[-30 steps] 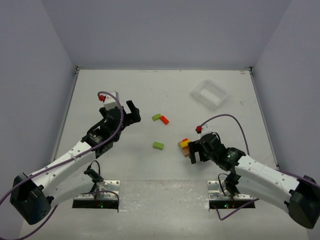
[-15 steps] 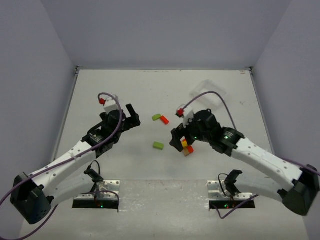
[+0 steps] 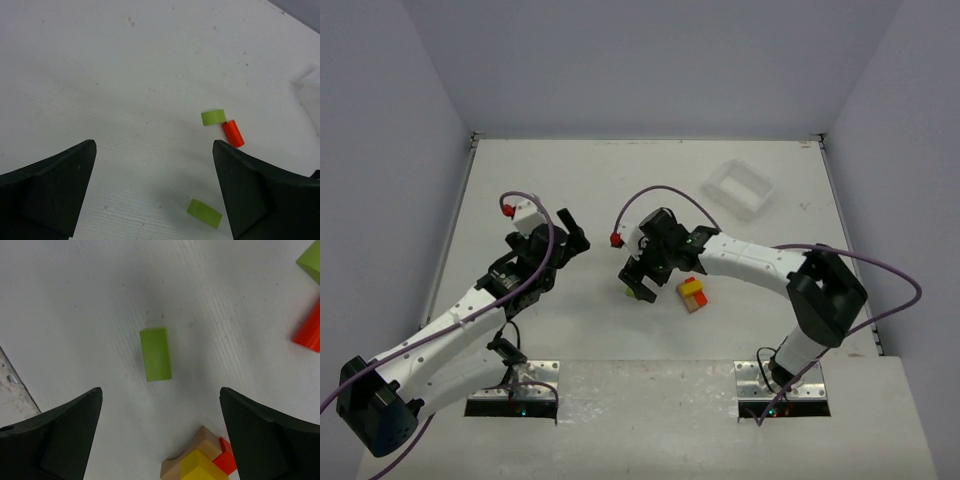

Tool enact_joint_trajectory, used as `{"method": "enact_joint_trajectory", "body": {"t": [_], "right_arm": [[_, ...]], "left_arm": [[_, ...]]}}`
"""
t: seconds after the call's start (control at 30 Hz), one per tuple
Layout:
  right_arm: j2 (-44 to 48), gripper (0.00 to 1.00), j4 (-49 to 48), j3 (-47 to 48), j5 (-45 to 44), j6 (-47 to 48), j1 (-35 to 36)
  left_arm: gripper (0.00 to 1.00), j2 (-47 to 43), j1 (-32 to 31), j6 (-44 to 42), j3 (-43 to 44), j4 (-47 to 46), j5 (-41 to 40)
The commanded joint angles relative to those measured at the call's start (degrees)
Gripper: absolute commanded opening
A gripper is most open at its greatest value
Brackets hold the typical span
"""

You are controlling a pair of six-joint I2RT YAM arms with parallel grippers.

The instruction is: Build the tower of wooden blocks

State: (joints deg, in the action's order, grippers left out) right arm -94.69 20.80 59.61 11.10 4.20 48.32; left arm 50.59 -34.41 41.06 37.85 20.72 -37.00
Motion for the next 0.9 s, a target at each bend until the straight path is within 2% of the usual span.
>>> {"method": "enact_joint_trajectory", "body": {"t": [0.0, 0.13, 0.3, 0.53, 0.73, 0.87], "right_arm": [[-5.33, 0.99, -1.01, 4.44, -1.16, 1.55, 1.58], [-8.14, 0.99, 1.63, 7.83, -9.53, -6.23, 3.67], [-7.92, 0.99, 4.87, 8.27, -22.42, -36.90, 7.15], [-13.17, 0.99, 10.07, 12.26, -40.00, -64.22, 12.58], [-14.12, 0.99, 8.81, 12.75, -45.72, -72.98, 15.16], [-12.98, 0.99, 7.93, 8.94, -49.15, -78.79, 15.75]], "left_arm": [[1.00, -0.39, 0.58, 0.68, 1.36, -0.59, -2.27], [1.00, -0.02, 0.58, 0.60, 1.56, -0.77, -2.03], [1.00, -0.23, 0.58, 0.33, 3.15, -1.12, -3.24], [1.00, -3.12, 0.58, -0.55, 6.44, 0.26, -4.81], [1.00, -7.45, 0.58, -0.70, 4.09, -0.99, -4.25], [1.00, -9.63, 0.58, -0.46, 2.41, -1.12, -4.40]]}}
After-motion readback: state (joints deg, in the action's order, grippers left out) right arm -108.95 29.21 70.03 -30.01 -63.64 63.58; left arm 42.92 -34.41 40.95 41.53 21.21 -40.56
